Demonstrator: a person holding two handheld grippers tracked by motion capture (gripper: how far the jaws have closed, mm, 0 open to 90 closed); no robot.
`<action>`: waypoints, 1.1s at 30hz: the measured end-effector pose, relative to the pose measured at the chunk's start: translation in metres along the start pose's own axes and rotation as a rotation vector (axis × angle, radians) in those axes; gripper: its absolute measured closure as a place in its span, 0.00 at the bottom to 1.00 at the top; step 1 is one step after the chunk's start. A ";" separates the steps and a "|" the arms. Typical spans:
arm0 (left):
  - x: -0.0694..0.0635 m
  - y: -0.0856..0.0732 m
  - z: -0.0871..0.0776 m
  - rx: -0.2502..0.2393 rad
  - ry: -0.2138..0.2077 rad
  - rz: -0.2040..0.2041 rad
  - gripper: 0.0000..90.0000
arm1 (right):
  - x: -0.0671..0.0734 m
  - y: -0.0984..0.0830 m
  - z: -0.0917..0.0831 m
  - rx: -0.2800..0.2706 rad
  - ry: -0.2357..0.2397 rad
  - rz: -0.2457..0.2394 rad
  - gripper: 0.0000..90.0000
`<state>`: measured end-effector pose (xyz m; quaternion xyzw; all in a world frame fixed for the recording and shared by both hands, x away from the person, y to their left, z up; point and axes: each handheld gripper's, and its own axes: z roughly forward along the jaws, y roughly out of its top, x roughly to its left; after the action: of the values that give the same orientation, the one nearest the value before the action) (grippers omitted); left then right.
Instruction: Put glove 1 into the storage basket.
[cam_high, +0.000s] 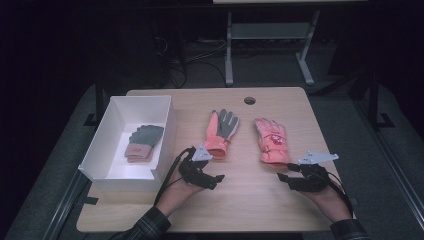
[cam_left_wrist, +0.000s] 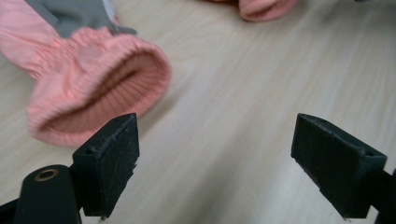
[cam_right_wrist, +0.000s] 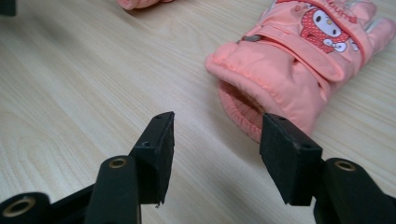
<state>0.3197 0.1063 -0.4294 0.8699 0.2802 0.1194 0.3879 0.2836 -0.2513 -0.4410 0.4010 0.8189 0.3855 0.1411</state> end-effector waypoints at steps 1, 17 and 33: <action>0.002 0.002 0.001 0.000 0.016 -0.007 0.17 | 0.000 0.000 0.001 0.001 0.003 0.000 0.51; 0.045 0.019 0.015 -0.029 0.128 -0.121 0.35 | 0.000 -0.003 0.002 0.013 0.027 0.009 0.50; 0.082 0.023 0.038 0.063 0.230 -0.278 1.00 | -0.002 -0.006 0.002 0.013 0.028 0.003 0.50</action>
<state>0.4116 0.1182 -0.4386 0.8152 0.4437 0.1545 0.3388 0.2826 -0.2538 -0.4475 0.3978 0.8226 0.3862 0.1264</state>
